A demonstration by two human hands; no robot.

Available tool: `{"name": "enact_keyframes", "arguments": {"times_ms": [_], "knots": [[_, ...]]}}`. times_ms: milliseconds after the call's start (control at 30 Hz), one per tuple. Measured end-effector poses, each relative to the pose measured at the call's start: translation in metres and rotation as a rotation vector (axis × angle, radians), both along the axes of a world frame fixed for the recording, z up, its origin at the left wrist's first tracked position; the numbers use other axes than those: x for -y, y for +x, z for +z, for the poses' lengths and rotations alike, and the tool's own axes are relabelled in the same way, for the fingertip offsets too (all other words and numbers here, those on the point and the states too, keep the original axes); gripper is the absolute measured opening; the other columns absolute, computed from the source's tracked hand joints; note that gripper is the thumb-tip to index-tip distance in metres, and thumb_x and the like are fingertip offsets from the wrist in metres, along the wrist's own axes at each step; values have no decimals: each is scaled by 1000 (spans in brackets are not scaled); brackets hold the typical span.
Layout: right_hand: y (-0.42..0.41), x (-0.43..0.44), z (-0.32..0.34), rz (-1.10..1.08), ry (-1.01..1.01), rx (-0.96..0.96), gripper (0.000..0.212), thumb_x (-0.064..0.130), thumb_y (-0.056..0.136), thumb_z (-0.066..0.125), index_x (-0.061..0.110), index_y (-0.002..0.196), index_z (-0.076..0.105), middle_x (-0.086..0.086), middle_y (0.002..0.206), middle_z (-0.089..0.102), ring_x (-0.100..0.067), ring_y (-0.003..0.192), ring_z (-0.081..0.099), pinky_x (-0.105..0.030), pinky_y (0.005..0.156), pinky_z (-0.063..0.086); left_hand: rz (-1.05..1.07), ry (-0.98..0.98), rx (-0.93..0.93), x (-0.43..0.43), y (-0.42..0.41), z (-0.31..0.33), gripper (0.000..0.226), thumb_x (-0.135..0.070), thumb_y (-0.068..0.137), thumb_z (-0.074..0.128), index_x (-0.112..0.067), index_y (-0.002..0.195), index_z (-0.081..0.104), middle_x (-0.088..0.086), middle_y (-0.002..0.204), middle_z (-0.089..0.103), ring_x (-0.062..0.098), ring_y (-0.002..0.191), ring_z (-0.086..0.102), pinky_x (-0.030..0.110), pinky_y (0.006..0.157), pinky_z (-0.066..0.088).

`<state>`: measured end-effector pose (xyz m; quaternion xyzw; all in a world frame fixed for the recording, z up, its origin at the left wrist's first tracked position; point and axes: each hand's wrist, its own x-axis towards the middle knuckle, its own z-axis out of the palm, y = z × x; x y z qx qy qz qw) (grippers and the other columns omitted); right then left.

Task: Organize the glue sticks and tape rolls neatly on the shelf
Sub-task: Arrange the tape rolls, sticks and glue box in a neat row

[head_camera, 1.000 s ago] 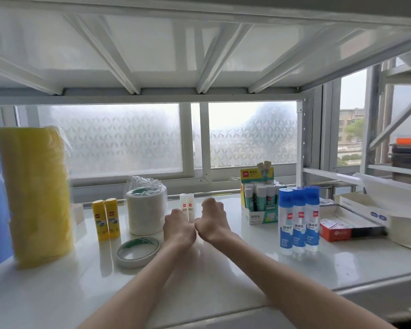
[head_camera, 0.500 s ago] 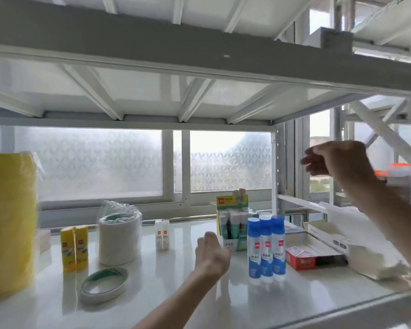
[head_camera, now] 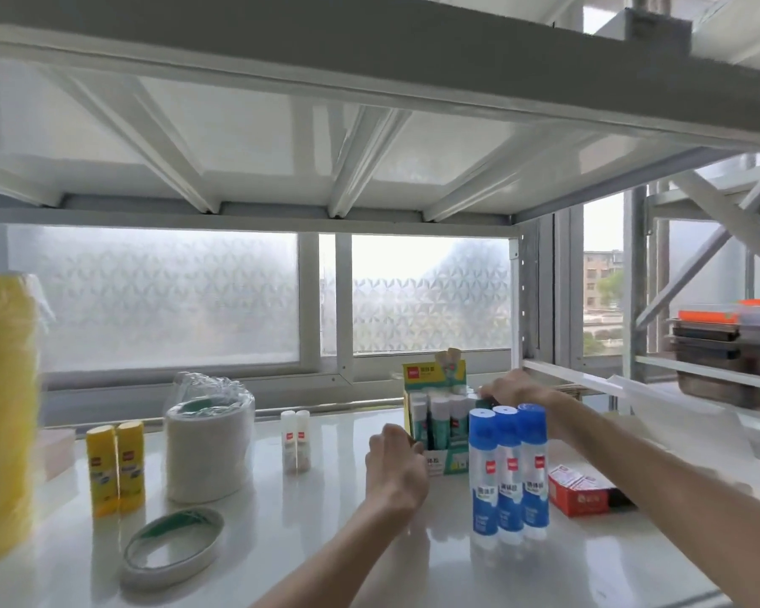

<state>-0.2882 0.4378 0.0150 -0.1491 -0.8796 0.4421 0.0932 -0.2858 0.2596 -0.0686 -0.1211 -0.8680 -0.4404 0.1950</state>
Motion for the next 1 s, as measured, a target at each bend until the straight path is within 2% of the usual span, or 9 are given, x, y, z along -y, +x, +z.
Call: {"name": "enact_keyframes", "arguments": {"times_ms": [133,267,367,467,567,667,733,867,1000], "knots": [[-4,12,7,106,387,108,31,22,98,47,6,121,62,-13,117,64,-19,88,55,-23,67,42,-13,-10,-38,4,11,6,15,-11,92,58,-3,94,71,12,95,73,23,76,65,27,61,55],[-11,18,5,223,476,172,31,29,97,48,11,114,66,-7,101,68,-22,91,65,-24,76,49,15,19,-4,20,14,9,13,-11,89,57,-6,86,68,13,90,71,27,78,66,35,66,60],[-20,19,5,311,280,163,32,34,92,58,8,106,72,-12,108,74,-30,105,69,-42,100,50,49,13,31,34,15,10,16,-10,87,56,-10,72,62,11,82,67,28,75,65,35,60,55],[-20,27,8,379,-16,183,32,24,93,60,-3,109,69,-18,104,75,-33,101,71,-45,98,51,78,26,23,45,15,10,15,-8,87,56,-5,82,70,14,86,70,29,78,67,36,62,55],[-25,34,7,453,-65,213,27,24,92,61,1,102,71,-16,100,76,-32,100,71,-43,96,53,97,20,8,52,14,10,17,-5,89,55,-5,82,70,11,81,68,24,72,63,32,58,54],[-26,42,9,516,-107,247,21,24,86,65,9,82,79,-12,93,77,-31,101,71,-39,93,55,148,-6,-12,57,12,9,18,-6,90,54,-7,80,69,4,75,61,16,64,55,21,47,40],[-25,46,9,563,-169,268,20,25,75,69,10,76,82,-14,97,77,-34,107,68,-42,100,51,178,-10,-20,61,11,7,18,-7,91,54,-7,80,68,4,76,61,12,62,53,14,41,32],[-29,45,7,575,-241,268,23,20,71,71,7,87,79,-19,107,73,-39,115,63,-46,108,42,186,8,-12,62,10,5,17,-7,92,55,-4,84,69,5,78,62,18,71,59,24,51,47],[-33,38,1,517,-289,277,19,12,88,63,1,86,78,-20,102,74,-36,103,68,-46,108,42,176,18,-4,61,17,8,14,-7,92,55,-2,88,68,5,78,59,21,75,58,29,57,50]]}}
